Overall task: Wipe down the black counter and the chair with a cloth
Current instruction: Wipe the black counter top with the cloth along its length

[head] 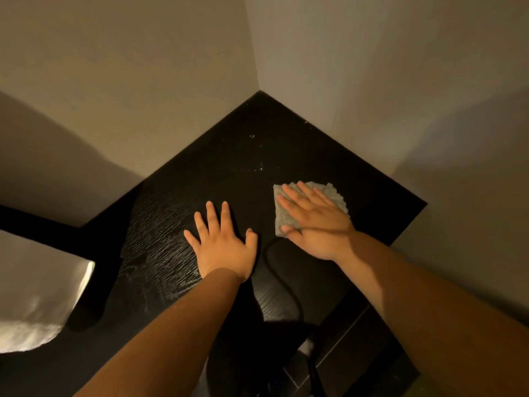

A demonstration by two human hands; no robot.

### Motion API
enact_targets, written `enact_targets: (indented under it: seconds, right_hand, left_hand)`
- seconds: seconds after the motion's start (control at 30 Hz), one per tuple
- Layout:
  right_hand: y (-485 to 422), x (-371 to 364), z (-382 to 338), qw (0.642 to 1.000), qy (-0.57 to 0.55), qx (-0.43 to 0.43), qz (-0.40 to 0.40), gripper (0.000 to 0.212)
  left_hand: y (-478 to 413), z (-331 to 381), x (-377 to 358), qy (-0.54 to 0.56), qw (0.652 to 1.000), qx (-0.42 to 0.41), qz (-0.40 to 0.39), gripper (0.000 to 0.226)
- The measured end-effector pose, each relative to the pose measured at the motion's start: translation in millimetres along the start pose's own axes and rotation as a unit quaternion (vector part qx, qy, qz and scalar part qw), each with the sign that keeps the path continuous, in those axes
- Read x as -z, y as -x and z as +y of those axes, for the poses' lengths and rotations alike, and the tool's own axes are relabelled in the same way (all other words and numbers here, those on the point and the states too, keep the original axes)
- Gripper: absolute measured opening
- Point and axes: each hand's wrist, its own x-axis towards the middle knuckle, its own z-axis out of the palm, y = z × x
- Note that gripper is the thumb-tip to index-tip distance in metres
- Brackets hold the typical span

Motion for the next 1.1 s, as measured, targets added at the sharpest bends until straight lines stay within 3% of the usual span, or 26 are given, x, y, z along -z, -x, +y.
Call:
enact_targets:
  seconds: [0.13,0.23,0.3,0.4,0.5,0.6,0.77,0.9,0.97,1.03,1.1]
  right_hand:
    - [-34,8,32,0.995,-0.012,-0.103,0.008,0.075]
    - [-46,6,11,0.985,-0.024,-0.167,0.04,0.072]
    - [-41,0,-24,0.99,-0.021,-0.13,0.048,0.072]
    - [-25,-8,-67,0.999,-0.016,-0.037,-0.013,0.064]
    - [-27,3,-53,0.999,-0.01,0.021,-0.035,0.066]
    - [-61,19,-20,0.998,0.004,-0.021,-0.061,0.068]
    - [-113,26,-22,0.986,-0.007,-0.153,-0.061,0.071]
    - [-102,11,-57,1.0,0.0,-0.02,-0.002,0.07]
    - [-107,14,-55,0.999,-0.006,0.024,-0.043,0.072]
    - [-127,22,-39,0.997,0.034,0.03,-0.056,0.078]
    - [-159,38,-17,0.99,0.093,-0.03,-0.101,0.077]
  left_hand:
    - [-1,0,-1,-0.005,1.0,0.004,0.002,0.089]
    - [-3,-1,-2,-0.003,1.0,0.002,0.002,0.089]
    - [-3,-2,-2,0.003,1.0,0.003,0.005,0.09]
    - [-1,-1,1,0.01,1.0,0.005,-0.004,0.09]
    - [-3,-2,10,0.028,1.0,0.012,0.002,0.083]
    - [-29,-10,22,0.068,0.996,-0.008,0.057,0.067]
    - [-94,-36,37,0.056,0.997,-0.029,0.045,0.07]
    - [-120,-54,41,0.019,0.998,-0.052,0.02,0.077]
    - [-122,-56,41,0.018,0.998,-0.052,0.016,0.078]
    - [-122,-54,39,0.019,0.998,-0.05,0.023,0.077]
    - [-123,-52,39,0.018,0.998,-0.051,0.03,0.077]
